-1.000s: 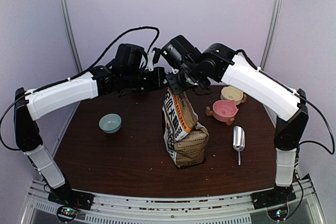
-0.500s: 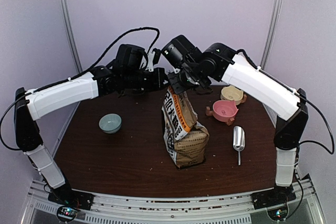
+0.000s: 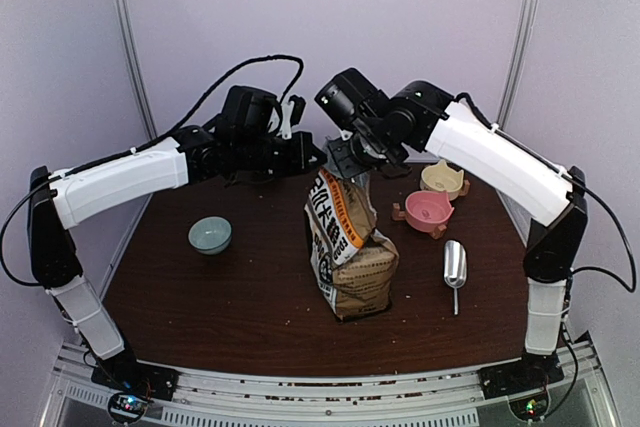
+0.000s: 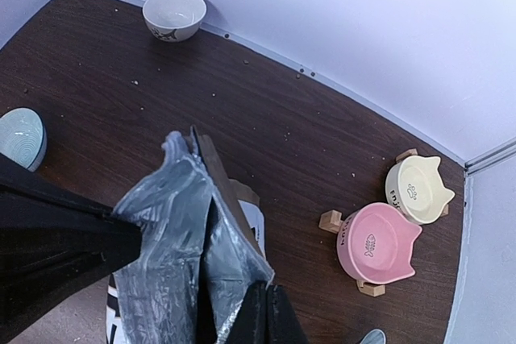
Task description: Serve the pet food
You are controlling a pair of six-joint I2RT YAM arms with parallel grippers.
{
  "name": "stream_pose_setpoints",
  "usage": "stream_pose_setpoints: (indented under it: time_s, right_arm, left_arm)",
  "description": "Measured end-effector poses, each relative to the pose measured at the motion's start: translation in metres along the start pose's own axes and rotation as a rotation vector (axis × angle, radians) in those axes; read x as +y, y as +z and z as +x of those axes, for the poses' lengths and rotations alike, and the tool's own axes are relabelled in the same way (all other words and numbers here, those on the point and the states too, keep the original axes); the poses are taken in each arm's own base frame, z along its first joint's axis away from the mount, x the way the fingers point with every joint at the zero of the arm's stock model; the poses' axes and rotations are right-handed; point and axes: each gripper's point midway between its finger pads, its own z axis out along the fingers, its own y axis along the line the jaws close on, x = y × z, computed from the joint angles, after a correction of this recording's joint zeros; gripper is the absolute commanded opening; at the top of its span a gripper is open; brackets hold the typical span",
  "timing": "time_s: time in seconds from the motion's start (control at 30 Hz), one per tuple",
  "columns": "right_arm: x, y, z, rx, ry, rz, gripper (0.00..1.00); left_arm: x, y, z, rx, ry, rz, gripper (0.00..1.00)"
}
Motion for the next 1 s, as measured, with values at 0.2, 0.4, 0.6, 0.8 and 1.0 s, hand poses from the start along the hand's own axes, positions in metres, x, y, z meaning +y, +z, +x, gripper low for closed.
stream_pose_setpoints:
  time_s: [0.2,0.4,0.6,0.8,1.0]
  right_arm:
    - [-0.014,-0.005,-0.006,-0.011,0.026,0.004,0.00]
    - [-0.015,-0.003,-0.002,0.005,0.025,-0.007,0.00]
    - [-0.013,-0.014,-0.005,0.008,0.060,-0.118,0.34]
    - [-0.018,-0.038,-0.006,-0.005,0.118,-0.205,0.50]
    - [-0.014,-0.039,0.002,0.017,0.118,-0.237,0.53]
  left_arm:
    - [-0.001,-0.003,-0.001,0.006,0.017,0.000,0.00]
    - [-0.003,-0.015,-0.007,0.002,0.044,-0.017,0.02]
    - [-0.014,-0.024,-0.016,-0.010,0.063,0.023,0.45]
    - [-0.025,-0.034,-0.021,-0.018,0.067,0.060,0.57]
    - [-0.033,-0.034,-0.016,-0.005,0.072,0.082,0.59]
